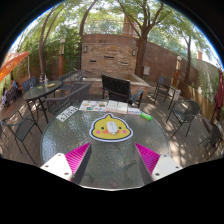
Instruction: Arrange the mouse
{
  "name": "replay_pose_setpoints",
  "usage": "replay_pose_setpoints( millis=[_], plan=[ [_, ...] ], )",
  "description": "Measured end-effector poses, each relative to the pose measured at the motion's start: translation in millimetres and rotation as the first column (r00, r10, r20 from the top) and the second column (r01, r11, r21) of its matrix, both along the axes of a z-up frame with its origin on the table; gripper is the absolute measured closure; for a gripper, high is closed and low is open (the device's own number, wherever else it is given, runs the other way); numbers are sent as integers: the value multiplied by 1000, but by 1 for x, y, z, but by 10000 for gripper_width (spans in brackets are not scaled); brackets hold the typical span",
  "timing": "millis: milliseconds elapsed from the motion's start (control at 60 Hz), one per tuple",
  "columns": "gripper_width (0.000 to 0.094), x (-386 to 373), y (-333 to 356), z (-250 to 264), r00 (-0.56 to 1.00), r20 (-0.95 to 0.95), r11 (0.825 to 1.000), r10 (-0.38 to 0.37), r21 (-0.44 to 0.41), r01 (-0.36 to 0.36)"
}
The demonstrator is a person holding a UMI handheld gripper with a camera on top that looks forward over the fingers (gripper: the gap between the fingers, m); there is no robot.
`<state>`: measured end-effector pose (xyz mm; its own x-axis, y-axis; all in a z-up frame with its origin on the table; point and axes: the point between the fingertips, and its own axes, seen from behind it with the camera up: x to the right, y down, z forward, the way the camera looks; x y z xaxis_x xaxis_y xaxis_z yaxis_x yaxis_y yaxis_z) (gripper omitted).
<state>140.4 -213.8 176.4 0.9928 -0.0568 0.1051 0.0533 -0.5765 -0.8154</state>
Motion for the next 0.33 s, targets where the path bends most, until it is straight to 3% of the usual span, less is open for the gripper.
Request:
replay_pose_setpoints(
  millis=[333],
  plan=[
    [79, -10, -31, 13, 999, 36, 999, 14, 34, -15]
  ],
)
